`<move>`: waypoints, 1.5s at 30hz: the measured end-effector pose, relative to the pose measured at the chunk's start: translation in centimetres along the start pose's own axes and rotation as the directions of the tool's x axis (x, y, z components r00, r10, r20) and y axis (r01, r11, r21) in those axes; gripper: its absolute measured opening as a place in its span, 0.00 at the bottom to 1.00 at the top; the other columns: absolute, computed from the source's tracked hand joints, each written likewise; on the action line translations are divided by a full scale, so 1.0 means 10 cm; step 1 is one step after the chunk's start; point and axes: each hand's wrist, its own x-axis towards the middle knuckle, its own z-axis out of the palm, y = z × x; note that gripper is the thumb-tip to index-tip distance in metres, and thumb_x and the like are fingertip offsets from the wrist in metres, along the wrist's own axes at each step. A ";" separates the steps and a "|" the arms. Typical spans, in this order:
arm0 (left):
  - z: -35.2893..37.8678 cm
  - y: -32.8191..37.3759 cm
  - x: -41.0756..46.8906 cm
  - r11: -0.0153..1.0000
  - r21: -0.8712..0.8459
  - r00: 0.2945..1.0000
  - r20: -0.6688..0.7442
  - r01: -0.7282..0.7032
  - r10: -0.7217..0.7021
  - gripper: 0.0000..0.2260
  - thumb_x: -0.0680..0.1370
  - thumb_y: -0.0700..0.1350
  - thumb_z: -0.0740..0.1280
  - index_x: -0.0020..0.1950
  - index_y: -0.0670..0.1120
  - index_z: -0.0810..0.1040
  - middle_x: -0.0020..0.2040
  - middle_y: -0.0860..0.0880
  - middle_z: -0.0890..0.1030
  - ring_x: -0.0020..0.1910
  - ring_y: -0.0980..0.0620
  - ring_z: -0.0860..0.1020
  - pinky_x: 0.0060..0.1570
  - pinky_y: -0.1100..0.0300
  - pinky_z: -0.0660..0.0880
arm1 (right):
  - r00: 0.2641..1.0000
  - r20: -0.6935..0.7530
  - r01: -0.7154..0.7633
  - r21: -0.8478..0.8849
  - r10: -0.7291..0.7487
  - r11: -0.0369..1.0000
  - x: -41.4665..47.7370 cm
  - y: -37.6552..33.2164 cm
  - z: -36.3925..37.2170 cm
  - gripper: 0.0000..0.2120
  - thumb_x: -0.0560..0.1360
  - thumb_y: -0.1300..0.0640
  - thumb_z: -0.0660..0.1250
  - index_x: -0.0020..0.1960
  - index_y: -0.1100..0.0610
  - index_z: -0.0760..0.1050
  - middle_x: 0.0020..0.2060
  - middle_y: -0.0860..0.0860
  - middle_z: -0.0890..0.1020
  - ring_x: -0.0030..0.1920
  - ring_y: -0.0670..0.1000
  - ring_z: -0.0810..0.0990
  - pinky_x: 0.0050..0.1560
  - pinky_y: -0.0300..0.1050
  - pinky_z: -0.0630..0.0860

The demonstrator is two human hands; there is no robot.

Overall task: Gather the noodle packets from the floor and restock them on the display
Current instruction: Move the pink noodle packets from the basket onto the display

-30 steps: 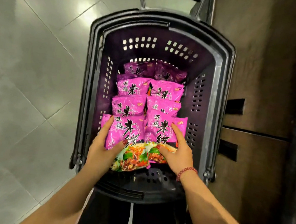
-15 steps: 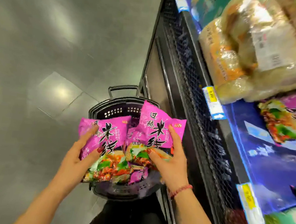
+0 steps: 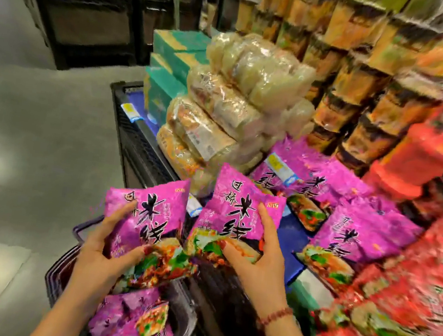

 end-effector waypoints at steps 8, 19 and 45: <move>0.73 0.09 0.32 1.000 -0.007 0.991 0.136 0.003 -0.002 0.36 0.60 0.39 0.81 0.65 0.59 0.76 0.62 0.65 0.78 0.63 0.64 0.74 0.62 0.69 0.70 | 0.945 -0.326 -0.035 -0.087 0.004 0.996 0.32 0.20 -0.75 0.41 0.67 0.63 0.76 0.72 0.42 0.63 0.70 0.41 0.69 0.53 0.39 0.81 0.61 0.50 0.77; 1.30 0.17 0.61 0.998 0.043 0.973 0.227 0.044 -0.053 0.34 0.64 0.40 0.79 0.63 0.66 0.75 0.61 0.72 0.75 0.62 0.72 0.71 0.59 0.68 0.66 | 0.853 -0.519 -0.251 -0.318 0.053 0.914 1.15 0.72 -1.02 0.40 0.71 0.62 0.73 0.76 0.47 0.57 0.69 0.53 0.70 0.66 0.50 0.69 0.62 0.41 0.64; 1.56 0.01 0.77 0.997 0.072 0.952 0.303 0.028 -0.049 0.34 0.67 0.33 0.77 0.66 0.60 0.75 0.61 0.69 0.76 0.64 0.68 0.72 0.53 0.78 0.69 | 0.987 -0.096 -0.086 -0.993 -0.126 0.080 1.60 1.01 -1.14 0.51 0.66 0.40 0.74 0.78 0.46 0.45 0.78 0.58 0.46 0.77 0.62 0.45 0.73 0.61 0.43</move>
